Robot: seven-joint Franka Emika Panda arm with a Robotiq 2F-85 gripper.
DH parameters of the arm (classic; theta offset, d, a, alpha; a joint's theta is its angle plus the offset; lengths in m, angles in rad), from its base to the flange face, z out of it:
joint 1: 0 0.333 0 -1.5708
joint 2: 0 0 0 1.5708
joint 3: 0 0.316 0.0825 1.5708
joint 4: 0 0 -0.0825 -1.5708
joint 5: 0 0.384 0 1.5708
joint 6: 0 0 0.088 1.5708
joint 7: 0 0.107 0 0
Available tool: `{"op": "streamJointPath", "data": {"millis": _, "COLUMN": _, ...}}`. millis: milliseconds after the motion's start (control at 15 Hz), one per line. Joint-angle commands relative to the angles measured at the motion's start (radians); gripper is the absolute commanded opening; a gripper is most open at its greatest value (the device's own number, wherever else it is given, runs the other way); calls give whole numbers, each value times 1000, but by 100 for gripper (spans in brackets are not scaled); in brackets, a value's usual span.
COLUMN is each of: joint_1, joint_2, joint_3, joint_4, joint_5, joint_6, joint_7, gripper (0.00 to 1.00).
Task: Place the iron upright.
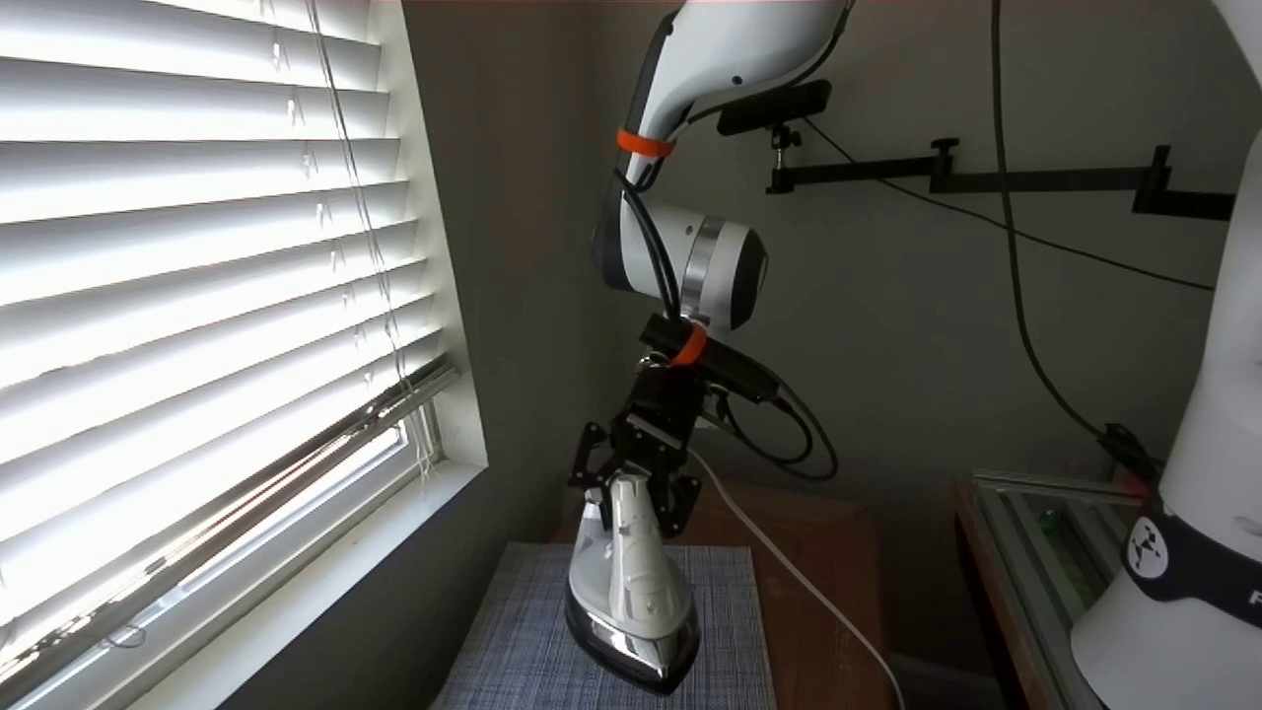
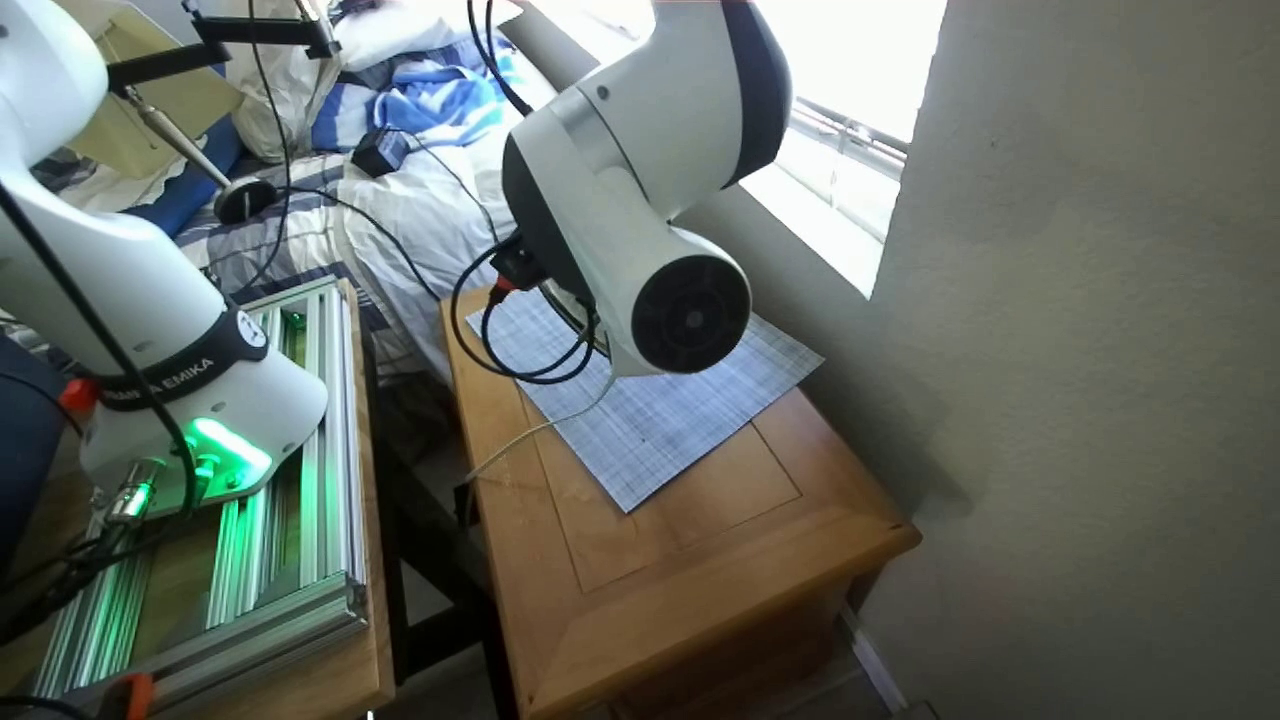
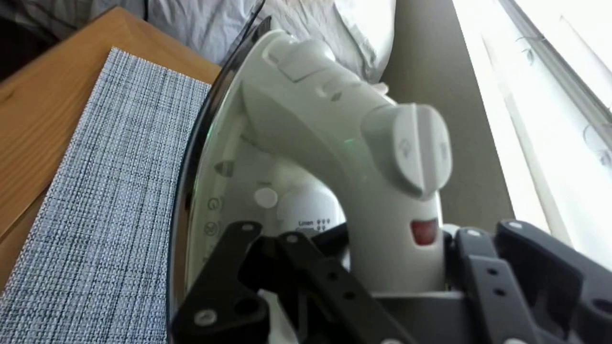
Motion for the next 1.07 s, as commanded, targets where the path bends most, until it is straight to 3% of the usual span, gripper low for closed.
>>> {"op": "streamJointPath", "data": {"millis": 0, "joint_1": 20, "joint_2": 6, "joint_3": -20, "joint_4": 3, "joint_5": 3, "joint_6": -7, "joint_7": -1, "gripper": 0}}
{"op": "streamJointPath", "data": {"millis": 533, "joint_1": -25, "joint_2": 33, "joint_3": -31, "joint_4": 47, "joint_5": 85, "joint_6": -222, "joint_7": 168, "gripper": 0}}
{"op": "streamJointPath", "data": {"millis": 1000, "joint_1": -41, "joint_2": 153, "joint_3": -53, "joint_4": 104, "joint_5": 188, "joint_6": -299, "joint_7": 300, "gripper": 0}}
